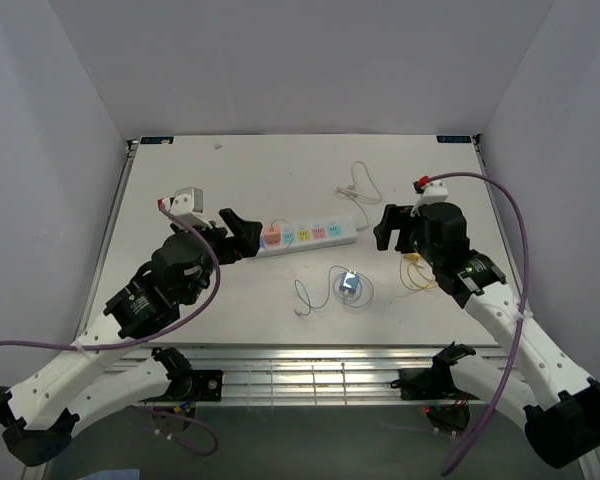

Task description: Insert the plug

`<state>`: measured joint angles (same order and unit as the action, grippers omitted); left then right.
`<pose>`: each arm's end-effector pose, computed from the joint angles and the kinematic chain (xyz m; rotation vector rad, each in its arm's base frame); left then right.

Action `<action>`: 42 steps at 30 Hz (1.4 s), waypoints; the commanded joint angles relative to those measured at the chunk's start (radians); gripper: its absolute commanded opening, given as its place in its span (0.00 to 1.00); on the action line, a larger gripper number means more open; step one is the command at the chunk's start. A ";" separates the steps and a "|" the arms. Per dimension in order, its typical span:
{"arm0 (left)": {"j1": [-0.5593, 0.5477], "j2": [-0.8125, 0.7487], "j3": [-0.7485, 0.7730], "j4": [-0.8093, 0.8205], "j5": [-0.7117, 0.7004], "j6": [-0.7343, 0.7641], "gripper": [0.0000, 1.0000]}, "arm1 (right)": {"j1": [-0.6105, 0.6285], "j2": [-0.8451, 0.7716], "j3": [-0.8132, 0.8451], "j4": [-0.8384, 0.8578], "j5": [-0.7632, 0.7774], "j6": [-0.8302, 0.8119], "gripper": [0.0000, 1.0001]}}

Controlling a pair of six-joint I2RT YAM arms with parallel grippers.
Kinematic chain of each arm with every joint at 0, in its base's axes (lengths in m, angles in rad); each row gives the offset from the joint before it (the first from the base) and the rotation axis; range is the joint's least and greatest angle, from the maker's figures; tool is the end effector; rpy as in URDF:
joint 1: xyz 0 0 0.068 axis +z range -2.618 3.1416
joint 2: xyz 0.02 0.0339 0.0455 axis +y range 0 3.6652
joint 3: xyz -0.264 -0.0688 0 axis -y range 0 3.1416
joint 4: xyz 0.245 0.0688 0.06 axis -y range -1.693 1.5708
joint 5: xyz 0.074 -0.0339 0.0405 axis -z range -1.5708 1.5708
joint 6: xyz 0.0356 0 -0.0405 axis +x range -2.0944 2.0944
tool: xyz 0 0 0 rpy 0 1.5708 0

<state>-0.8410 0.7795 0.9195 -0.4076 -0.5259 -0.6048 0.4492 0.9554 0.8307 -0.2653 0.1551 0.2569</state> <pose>0.1250 -0.1129 0.3650 -0.1547 1.8287 -0.5442 0.1998 0.0902 0.3166 -0.0868 1.9670 0.3122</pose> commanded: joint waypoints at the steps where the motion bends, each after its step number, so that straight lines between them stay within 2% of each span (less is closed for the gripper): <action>1: -0.003 -0.069 0.004 -0.097 0.001 -0.067 0.98 | -0.003 -0.098 -0.038 -0.081 0.080 0.050 0.90; 8: -0.004 -0.094 -0.037 -0.184 0.009 -0.131 0.98 | -0.003 -0.237 -0.114 -0.199 0.052 0.117 0.90; 18: -0.004 -0.056 -0.062 -0.201 0.004 -0.158 0.98 | -0.003 -0.276 -0.133 -0.215 -0.100 0.108 0.90; 22: -0.003 -0.033 -0.068 -0.194 -0.003 -0.165 0.98 | -0.003 -0.270 -0.133 -0.224 -0.022 0.148 0.90; 28: -0.003 0.007 -0.087 -0.152 0.035 -0.154 0.98 | -0.012 -0.176 -0.091 -0.272 0.136 0.277 0.90; 31: -0.004 0.032 -0.081 -0.151 0.044 -0.148 0.98 | -0.062 -0.078 -0.018 -0.287 0.205 0.364 0.90; 33: -0.004 0.052 -0.077 -0.149 0.047 -0.148 0.98 | -0.144 -0.021 0.027 -0.288 0.190 0.480 0.90; 35: -0.003 0.064 -0.077 -0.140 0.053 -0.144 0.98 | -0.238 0.034 0.053 -0.272 0.089 0.550 0.90; 38: -0.004 0.073 -0.082 -0.113 0.089 -0.118 0.98 | -0.314 0.121 0.096 -0.262 0.047 0.666 0.90; 42: -0.003 0.079 -0.077 -0.096 0.102 -0.086 0.98 | -0.342 0.197 0.088 -0.259 0.021 0.781 0.90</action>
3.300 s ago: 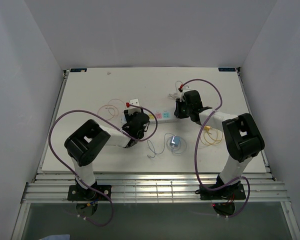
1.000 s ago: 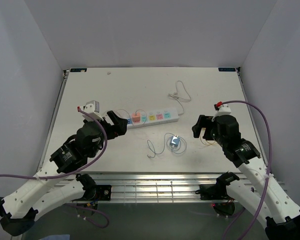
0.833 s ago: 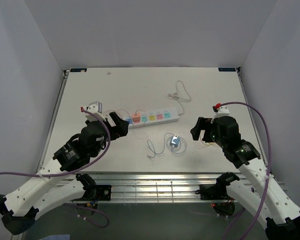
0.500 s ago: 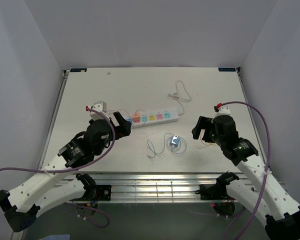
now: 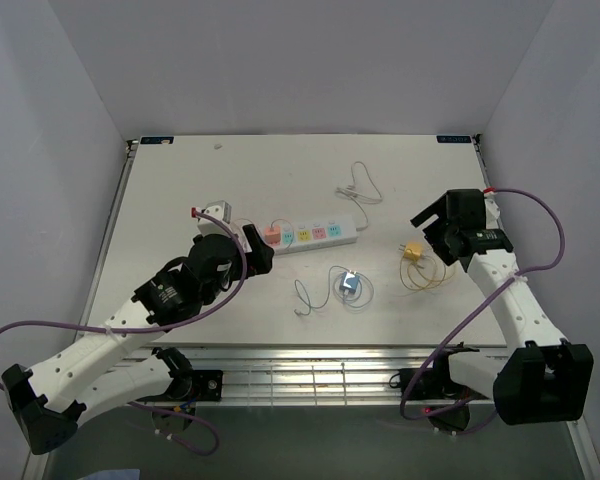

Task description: Insert the plug

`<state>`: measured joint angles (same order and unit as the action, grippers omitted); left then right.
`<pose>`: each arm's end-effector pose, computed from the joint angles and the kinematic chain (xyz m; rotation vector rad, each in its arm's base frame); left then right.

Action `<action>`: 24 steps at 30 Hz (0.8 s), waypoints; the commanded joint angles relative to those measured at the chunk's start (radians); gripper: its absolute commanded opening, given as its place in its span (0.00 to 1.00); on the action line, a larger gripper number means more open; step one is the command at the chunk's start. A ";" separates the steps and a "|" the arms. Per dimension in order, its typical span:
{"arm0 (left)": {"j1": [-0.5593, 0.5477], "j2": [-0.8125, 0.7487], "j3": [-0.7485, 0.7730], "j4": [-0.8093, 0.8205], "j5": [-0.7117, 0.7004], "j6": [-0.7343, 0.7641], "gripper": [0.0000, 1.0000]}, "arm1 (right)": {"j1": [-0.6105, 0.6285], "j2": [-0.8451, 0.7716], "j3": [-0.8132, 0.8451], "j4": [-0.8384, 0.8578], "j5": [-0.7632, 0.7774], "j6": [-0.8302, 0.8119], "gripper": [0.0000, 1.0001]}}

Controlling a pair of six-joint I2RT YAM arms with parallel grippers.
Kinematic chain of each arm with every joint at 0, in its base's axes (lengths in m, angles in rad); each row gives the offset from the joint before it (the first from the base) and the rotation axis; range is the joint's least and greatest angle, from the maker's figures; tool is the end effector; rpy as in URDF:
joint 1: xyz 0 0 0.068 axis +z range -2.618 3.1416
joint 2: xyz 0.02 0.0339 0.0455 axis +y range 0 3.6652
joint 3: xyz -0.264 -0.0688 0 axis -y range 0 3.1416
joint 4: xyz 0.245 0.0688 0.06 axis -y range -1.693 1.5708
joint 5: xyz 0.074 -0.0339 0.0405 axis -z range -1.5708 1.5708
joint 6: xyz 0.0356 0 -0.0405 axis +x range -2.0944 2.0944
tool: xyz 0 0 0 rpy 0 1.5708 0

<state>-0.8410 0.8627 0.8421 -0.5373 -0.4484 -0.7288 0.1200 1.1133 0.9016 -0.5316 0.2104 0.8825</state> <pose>0.1345 -0.1272 0.3128 -0.1466 2.0990 -0.4816 0.2348 0.0208 0.2839 0.9576 2.1015 0.2731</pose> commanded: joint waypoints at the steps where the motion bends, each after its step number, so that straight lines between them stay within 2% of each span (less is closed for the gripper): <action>1: -0.003 -0.007 0.000 0.033 0.024 0.040 0.98 | -0.014 0.045 -0.003 0.016 -0.022 0.188 0.90; 6: -0.003 -0.027 -0.011 0.054 0.033 0.049 0.98 | -0.016 0.112 -0.009 0.030 -0.003 0.262 0.90; 10: -0.003 -0.034 -0.023 0.062 0.051 0.046 0.98 | -0.016 0.148 -0.001 0.047 0.115 0.357 0.90; 19: -0.003 -0.027 -0.037 0.059 0.063 0.037 0.98 | -0.013 0.307 0.022 0.100 0.098 0.453 0.90; 24: -0.004 -0.019 -0.044 0.057 0.060 0.035 0.98 | -0.013 0.316 -0.012 0.130 0.118 0.490 0.90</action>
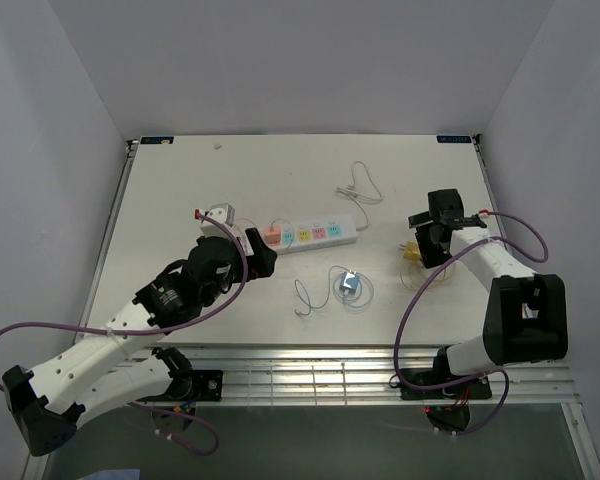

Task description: Insert the plug

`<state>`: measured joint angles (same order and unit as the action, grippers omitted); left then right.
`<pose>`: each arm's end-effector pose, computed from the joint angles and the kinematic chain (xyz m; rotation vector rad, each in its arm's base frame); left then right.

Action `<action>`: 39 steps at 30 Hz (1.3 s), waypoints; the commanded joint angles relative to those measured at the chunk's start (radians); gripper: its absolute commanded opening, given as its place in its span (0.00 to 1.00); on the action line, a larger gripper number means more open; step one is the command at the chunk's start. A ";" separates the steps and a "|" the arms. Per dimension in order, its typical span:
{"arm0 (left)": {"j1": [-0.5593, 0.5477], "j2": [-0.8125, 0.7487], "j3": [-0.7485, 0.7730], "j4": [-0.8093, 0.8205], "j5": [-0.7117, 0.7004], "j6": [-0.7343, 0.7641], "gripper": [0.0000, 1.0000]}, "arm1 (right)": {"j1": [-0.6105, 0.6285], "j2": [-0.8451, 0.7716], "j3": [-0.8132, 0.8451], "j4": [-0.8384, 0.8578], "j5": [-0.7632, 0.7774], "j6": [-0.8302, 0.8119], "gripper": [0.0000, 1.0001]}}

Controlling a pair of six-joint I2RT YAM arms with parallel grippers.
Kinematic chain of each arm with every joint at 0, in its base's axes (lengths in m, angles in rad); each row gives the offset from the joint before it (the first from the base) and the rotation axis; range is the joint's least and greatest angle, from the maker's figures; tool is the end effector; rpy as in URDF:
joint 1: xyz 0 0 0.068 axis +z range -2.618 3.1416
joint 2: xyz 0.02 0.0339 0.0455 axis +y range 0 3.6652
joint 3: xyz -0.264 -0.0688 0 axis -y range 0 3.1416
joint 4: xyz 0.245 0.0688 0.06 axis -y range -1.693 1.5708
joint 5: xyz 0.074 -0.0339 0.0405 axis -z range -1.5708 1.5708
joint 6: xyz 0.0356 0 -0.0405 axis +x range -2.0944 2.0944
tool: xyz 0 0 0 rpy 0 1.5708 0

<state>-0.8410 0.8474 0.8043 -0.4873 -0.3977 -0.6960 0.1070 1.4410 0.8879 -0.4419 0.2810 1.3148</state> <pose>0.1335 -0.1285 0.3067 -0.0890 2.0969 -0.5281 0.2842 0.0206 0.2069 1.5175 2.0138 0.2168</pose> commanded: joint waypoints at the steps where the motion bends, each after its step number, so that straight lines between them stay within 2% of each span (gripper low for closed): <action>1: -0.003 -0.004 -0.007 0.007 0.010 0.004 0.98 | 0.000 -0.016 -0.018 0.049 0.061 0.061 0.91; 15: -0.003 0.007 -0.019 0.004 0.000 0.001 0.98 | 0.002 0.073 -0.059 0.126 0.026 0.083 0.94; 22: -0.004 0.018 -0.016 0.003 -0.003 0.001 0.98 | 0.002 0.098 -0.073 0.147 0.026 0.086 1.00; 39: -0.003 0.007 -0.013 -0.007 -0.018 -0.003 0.98 | 0.002 0.153 -0.067 0.140 0.067 0.049 0.45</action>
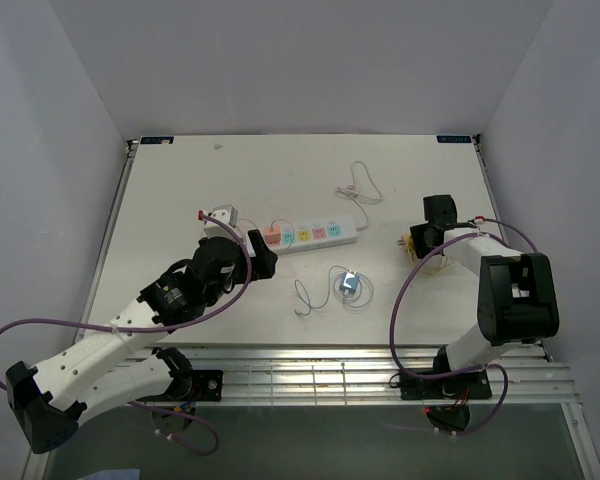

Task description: Insert the plug

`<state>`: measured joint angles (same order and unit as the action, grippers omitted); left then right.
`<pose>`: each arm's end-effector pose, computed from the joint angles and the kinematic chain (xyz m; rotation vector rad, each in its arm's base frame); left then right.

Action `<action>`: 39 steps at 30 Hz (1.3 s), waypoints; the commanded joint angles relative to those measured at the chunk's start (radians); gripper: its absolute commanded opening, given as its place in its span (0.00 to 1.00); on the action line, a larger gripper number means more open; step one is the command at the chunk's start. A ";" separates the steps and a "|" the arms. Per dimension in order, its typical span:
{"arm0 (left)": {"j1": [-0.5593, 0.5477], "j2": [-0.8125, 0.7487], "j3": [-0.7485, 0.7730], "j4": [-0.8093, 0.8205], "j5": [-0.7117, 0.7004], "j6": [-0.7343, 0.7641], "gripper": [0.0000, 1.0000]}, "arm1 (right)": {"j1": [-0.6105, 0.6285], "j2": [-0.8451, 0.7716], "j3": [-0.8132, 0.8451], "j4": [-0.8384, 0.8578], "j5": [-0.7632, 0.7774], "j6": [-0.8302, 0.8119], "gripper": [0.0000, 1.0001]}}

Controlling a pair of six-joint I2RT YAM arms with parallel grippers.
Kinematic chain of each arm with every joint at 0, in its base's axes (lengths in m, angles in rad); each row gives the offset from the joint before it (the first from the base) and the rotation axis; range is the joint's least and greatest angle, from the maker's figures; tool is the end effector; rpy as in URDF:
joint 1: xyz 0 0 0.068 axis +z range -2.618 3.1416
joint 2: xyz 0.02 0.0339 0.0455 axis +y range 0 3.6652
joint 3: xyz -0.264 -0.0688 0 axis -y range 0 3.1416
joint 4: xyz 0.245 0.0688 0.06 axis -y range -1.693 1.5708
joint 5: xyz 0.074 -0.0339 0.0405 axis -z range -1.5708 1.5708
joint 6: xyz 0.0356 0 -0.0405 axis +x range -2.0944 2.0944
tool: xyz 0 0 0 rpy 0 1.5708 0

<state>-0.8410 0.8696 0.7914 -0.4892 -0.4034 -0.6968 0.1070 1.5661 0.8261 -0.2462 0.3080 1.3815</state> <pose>0.1362 -0.1313 0.2985 -0.0842 2.1253 -0.4956 0.2991 0.0213 0.1666 1.5817 1.9404 0.2242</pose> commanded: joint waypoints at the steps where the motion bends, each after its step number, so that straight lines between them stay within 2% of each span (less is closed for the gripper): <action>1: -0.003 -0.015 0.002 -0.005 -0.011 -0.004 0.98 | 0.002 0.025 -0.004 -0.053 0.042 -0.022 0.41; 3: -0.003 -0.015 0.002 -0.003 -0.012 -0.003 0.98 | 0.002 0.019 -0.007 -0.033 0.043 -0.053 0.34; 4: -0.003 -0.015 0.003 -0.006 -0.011 -0.003 0.98 | 0.002 0.014 -0.007 -0.024 0.043 -0.096 0.27; 6: -0.004 -0.015 0.005 -0.006 -0.008 -0.001 0.98 | 0.002 0.002 -0.008 0.021 0.054 -0.163 0.22; 9: -0.004 -0.021 0.008 -0.008 -0.002 -0.004 0.98 | 0.002 0.002 -0.001 0.002 0.085 -0.234 0.19; 10: -0.003 -0.023 0.006 -0.008 -0.002 -0.004 0.98 | 0.002 0.002 -0.002 0.005 0.085 -0.248 0.13; 12: -0.003 -0.024 0.006 -0.006 0.000 -0.006 0.98 | 0.002 0.011 -0.005 0.030 0.076 -0.292 0.08; 18: -0.004 -0.020 0.009 -0.011 0.006 -0.006 0.98 | 0.002 0.015 -0.024 0.094 0.030 -0.366 0.08; 20: -0.003 -0.020 0.009 -0.006 0.011 -0.010 0.98 | 0.002 -0.011 -0.051 0.168 0.016 -0.427 0.08; 25: -0.003 -0.012 0.005 0.024 0.053 0.002 0.98 | 0.002 -0.078 -0.133 0.436 -0.154 -0.648 0.08; 30: -0.003 -0.006 -0.004 0.070 0.098 0.019 0.98 | 0.002 -0.124 -0.225 0.645 -0.297 -0.728 0.08; 33: -0.004 0.000 -0.004 0.078 0.113 0.020 0.98 | 0.002 -0.136 -0.246 0.696 -0.361 -0.757 0.08; 39: -0.003 0.022 0.002 0.081 0.132 0.013 0.98 | 0.003 -0.126 -0.214 0.633 -0.345 -0.791 0.08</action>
<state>-0.8410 0.8875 0.7914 -0.4324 -0.2974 -0.6880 0.1070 1.4548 0.5861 0.3435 -0.0132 0.6460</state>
